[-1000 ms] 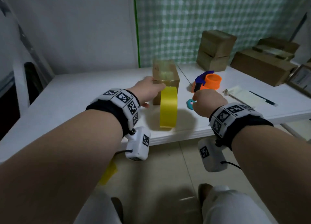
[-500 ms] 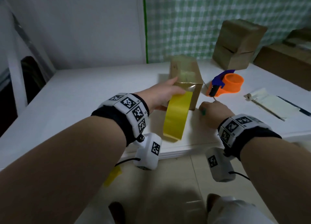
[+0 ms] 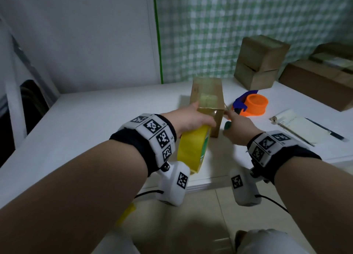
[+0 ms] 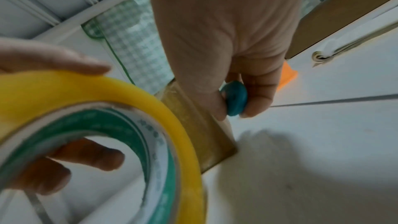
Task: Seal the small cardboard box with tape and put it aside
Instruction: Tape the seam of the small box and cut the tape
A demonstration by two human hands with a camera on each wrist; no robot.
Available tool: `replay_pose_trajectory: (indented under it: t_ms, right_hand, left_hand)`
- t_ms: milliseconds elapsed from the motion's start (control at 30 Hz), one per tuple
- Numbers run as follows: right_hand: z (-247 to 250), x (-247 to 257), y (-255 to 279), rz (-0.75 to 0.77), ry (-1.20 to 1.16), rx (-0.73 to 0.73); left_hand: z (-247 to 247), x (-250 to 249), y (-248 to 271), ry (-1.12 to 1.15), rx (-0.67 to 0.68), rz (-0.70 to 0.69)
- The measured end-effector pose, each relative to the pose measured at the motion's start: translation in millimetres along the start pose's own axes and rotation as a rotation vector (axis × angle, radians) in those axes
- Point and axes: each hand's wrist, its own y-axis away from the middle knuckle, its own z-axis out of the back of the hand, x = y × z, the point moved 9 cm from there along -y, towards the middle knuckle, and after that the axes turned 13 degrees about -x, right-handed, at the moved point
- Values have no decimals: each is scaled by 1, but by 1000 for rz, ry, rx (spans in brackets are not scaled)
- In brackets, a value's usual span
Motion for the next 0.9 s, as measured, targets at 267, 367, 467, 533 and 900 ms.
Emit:
replay_pose_trajectory:
  t_ms: [267, 367, 467, 533, 900]
  right_hand:
    - [14, 19, 12, 72, -28, 68]
    - [17, 23, 20, 48, -124, 102]
    - [21, 28, 28, 47, -158, 149]
    - [24, 32, 34, 43, -179, 164]
    - [70, 74, 26, 282, -101, -269]
  left_hand:
    - [13, 1, 11, -209, -7, 50]
    - [21, 9, 10, -329, -10, 48]
    - [32, 12, 12, -438, -9, 18]
    - [37, 14, 17, -517, 33, 18]
    - [44, 7, 26, -785, -23, -157]
